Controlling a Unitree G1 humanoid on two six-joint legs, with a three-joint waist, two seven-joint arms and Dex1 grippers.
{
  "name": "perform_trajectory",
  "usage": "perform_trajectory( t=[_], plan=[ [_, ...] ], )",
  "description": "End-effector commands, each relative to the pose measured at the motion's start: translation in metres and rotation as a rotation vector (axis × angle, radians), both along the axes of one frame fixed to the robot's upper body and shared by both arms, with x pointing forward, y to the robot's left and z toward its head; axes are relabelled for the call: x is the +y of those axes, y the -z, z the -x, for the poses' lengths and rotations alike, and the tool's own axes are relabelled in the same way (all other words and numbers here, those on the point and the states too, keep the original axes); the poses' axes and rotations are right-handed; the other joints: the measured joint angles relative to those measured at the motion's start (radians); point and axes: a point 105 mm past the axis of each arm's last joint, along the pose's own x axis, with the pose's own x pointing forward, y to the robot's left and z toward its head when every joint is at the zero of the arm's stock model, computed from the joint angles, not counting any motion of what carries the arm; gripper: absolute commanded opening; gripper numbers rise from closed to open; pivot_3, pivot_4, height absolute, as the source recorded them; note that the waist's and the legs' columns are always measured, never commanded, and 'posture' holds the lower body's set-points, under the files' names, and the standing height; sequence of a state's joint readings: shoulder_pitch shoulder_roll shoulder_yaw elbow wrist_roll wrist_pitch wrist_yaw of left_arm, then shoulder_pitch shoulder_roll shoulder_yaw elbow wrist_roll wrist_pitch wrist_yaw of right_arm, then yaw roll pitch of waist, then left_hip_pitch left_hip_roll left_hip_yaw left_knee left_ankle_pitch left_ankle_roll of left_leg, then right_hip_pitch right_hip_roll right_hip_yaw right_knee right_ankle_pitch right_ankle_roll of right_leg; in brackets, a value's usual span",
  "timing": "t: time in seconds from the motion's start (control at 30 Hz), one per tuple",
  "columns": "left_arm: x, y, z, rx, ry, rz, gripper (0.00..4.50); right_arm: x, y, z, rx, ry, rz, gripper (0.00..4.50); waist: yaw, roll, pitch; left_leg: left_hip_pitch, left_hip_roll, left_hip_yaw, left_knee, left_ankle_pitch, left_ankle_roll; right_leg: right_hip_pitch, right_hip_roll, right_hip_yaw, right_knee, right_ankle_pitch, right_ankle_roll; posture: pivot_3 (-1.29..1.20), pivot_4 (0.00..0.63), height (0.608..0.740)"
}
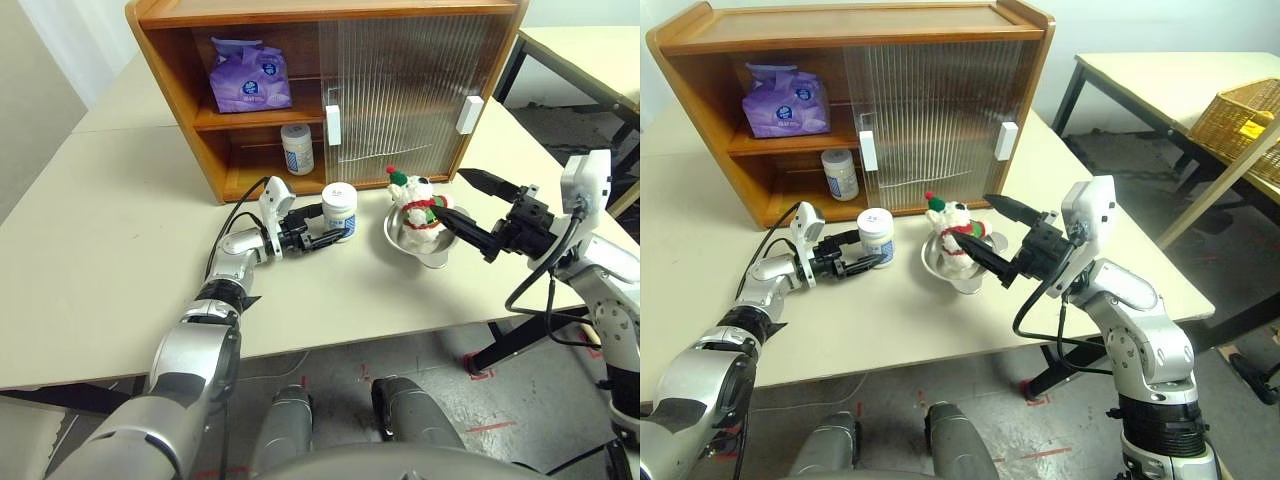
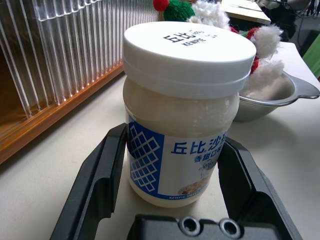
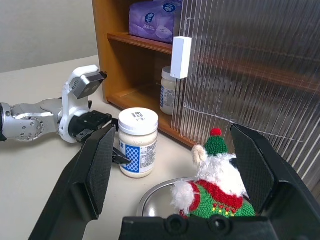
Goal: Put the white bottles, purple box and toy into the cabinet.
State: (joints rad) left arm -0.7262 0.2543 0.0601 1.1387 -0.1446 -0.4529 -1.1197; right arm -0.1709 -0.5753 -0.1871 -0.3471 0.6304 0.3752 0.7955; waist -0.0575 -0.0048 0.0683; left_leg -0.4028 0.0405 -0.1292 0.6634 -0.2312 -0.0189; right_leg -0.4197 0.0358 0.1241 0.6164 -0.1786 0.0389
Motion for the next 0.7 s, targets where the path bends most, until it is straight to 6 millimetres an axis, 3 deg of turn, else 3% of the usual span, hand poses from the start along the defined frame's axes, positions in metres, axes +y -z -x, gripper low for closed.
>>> perform_trajectory(
  t=[0.03, 0.5, 0.7],
  plan=[
    [0.010, -0.007, -0.006, -0.014, -0.058, 0.030, 3.07, -0.002, -0.003, 0.001, -0.008, -0.003, 0.004, 4.50, 0.000, 0.000, 0.000, 0.000, 0.000, 0.000, 0.000, 0.000, 0.000, 0.000, 0.000, 0.000, 0.000, 0.000, 0.000, -0.14, 0.064, 0.740],
    [0.046, -0.038, -0.025, -0.072, -0.271, 0.120, 3.07, -0.002, 0.000, 0.000, -0.003, -0.011, 0.001, 4.50, 0.005, 0.000, 0.000, -0.003, -0.001, 0.000, 0.000, 0.000, 0.000, -0.001, 0.000, 0.000, -0.002, -0.001, 0.001, -0.12, 0.070, 0.740],
    [0.059, -0.043, -0.030, -0.091, -0.383, 0.110, 3.07, -0.003, 0.002, -0.001, -0.002, -0.011, -0.005, 4.50, 0.005, 0.000, 0.000, -0.002, -0.001, 0.001, 0.000, 0.000, 0.000, -0.001, 0.001, -0.001, -0.001, 0.000, 0.001, -0.11, 0.068, 0.740]
  ],
)
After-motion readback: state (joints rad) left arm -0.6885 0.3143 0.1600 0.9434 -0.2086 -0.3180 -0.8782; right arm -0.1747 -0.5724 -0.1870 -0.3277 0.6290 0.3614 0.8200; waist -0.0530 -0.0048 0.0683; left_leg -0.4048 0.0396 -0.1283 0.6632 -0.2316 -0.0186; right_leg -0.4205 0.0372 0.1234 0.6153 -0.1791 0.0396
